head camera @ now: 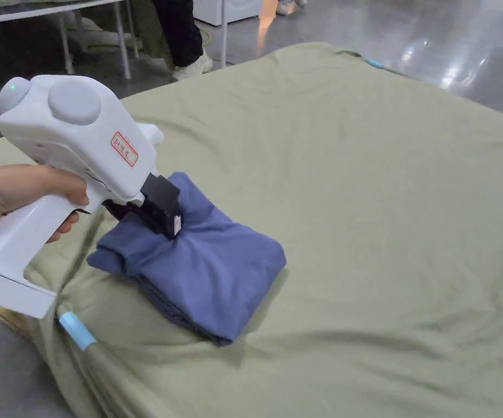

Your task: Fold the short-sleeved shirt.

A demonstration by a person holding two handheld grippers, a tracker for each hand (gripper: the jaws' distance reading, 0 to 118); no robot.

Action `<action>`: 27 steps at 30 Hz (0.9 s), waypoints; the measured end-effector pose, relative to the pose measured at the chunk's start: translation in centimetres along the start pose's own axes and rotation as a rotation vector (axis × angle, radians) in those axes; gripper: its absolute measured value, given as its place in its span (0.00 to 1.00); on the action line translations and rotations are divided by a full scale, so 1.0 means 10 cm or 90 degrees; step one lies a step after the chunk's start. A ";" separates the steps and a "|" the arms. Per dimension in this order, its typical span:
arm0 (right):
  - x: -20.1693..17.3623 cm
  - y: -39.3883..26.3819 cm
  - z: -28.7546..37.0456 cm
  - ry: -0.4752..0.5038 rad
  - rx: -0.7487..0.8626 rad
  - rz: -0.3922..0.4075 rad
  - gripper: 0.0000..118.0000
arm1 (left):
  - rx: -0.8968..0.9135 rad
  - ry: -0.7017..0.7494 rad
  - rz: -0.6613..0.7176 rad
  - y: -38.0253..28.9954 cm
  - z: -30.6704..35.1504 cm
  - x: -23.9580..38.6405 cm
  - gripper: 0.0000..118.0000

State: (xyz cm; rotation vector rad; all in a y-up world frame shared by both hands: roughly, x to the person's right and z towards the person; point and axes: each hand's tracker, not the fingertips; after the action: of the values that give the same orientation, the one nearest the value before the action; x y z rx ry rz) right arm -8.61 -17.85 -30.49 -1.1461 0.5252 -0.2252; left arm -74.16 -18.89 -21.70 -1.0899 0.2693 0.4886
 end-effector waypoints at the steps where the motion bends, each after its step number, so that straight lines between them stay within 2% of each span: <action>1: -0.01 0.01 -0.01 -0.004 -0.001 -0.001 0.02 | 0.002 0.006 0.000 0.03 0.01 -0.05 0.35; 5: -0.04 0.04 -0.07 -0.023 -0.006 -0.003 0.02 | -0.003 0.039 0.022 0.18 0.07 -0.31 0.34; 10: -0.07 0.07 -0.16 -0.034 -0.022 0.008 0.02 | 0.012 0.166 0.022 0.29 0.15 -0.56 0.34; 16: -0.06 0.04 -0.26 -0.023 -0.040 0.004 0.02 | 0.047 0.172 0.006 0.12 0.03 -0.54 0.37; 17: -0.05 0.03 -0.26 -0.020 -0.043 0.005 0.02 | 0.073 0.171 0.011 0.07 0.05 -0.54 0.42; 19: -0.04 0.03 -0.26 -0.016 -0.047 0.006 0.02 | 0.108 0.174 0.043 0.00 0.13 -0.71 0.58; 20: -0.03 0.03 -0.26 -0.014 -0.048 0.007 0.02 | 0.110 0.173 0.072 -0.05 0.20 -0.76 0.62; 23: 0.03 0.04 -0.19 -0.001 -0.043 0.014 0.02 | 0.131 0.181 0.129 -0.25 0.63 -0.80 0.62; 24: 0.06 0.05 -0.17 0.006 -0.040 0.014 0.02 | 0.164 0.181 0.133 -0.37 0.79 -0.74 0.60; 25: 0.09 0.06 -0.15 0.012 -0.037 0.014 0.02 | 0.196 0.181 0.134 -0.50 0.92 -0.65 0.44; 26: 0.12 0.06 -0.13 0.018 -0.032 0.016 0.02 | 0.221 0.198 0.122 -0.63 1.01 -0.52 0.00; 27: 0.16 0.06 -0.11 0.020 -0.027 0.017 0.02 | 0.245 0.205 0.113 -0.81 1.09 -0.25 0.00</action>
State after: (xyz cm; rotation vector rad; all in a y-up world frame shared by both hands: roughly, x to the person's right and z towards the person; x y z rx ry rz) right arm -7.86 -19.19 -31.83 -1.1768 0.5756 -0.2101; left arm -72.50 -12.78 -9.48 -0.7664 0.7189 0.3961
